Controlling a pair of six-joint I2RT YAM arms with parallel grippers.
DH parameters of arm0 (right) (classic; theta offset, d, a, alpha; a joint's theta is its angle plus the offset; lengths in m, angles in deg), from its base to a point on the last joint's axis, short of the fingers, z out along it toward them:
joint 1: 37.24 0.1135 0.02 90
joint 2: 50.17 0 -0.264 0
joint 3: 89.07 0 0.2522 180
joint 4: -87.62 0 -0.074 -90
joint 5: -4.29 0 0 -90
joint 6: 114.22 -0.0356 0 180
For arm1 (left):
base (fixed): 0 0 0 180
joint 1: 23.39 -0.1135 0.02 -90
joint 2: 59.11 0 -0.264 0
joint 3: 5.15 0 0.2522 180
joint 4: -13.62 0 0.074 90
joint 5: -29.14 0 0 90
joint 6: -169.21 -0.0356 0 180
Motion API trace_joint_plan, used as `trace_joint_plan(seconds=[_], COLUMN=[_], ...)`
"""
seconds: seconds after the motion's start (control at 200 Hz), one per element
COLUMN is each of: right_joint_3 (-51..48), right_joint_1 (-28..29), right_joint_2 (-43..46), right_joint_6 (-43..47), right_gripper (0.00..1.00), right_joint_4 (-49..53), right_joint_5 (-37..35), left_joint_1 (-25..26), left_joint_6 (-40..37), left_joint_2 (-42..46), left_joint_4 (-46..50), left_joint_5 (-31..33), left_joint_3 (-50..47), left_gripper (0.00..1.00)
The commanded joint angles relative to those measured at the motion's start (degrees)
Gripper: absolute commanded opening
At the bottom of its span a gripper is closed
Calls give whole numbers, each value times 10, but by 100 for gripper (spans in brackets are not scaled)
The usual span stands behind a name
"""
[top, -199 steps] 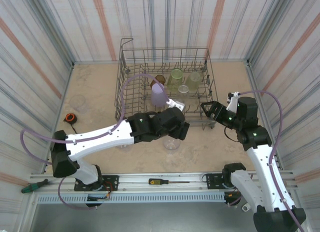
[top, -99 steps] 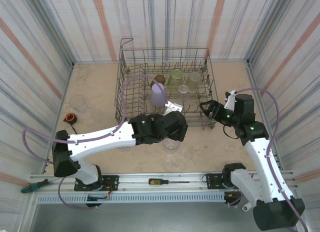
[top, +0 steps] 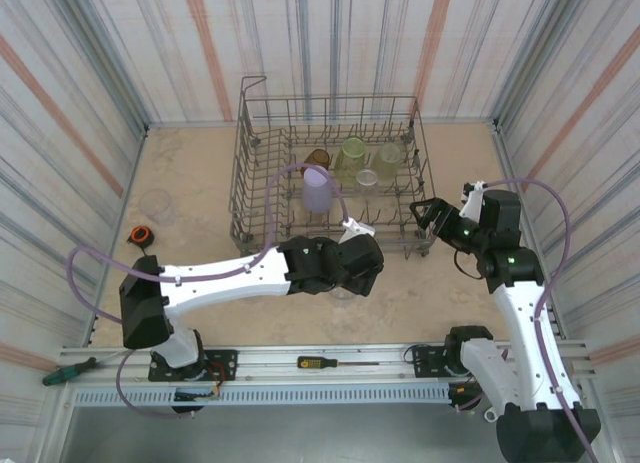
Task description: Load the cups into the dish rack
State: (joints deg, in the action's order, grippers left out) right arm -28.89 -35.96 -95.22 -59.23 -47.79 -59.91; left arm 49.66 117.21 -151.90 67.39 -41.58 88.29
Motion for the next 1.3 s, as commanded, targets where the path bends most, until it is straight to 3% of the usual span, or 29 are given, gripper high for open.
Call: trace_joint_plan(seconds=[0.0, 0.581, 0.736, 0.992, 1.297], right_joint_3=[8, 3, 0, 0, 5], right_joint_1=[-8, -15, -18, -22, -26], right_joint_2=[8, 20, 22, 26, 31], right_joint_6=[19, 17, 16, 17, 16], right_gripper=[99, 99, 99, 99, 99], right_joint_4=[20, 25, 27, 29, 33], right_joint_5=[16, 17, 18, 21, 24], left_joint_1=[4, 5, 5, 5, 6], left_joint_6=[5, 48, 62, 67, 62], left_joint_2=[-14, -83, -98, -115, -137], left_joint_4=[-11, -8, 7, 15, 19], left_joint_5=[-12, -78, -69, -64, -64], left_joint_3=[-4, -6, -3, 0, 8], left_gripper=[83, 60, 50, 47, 36])
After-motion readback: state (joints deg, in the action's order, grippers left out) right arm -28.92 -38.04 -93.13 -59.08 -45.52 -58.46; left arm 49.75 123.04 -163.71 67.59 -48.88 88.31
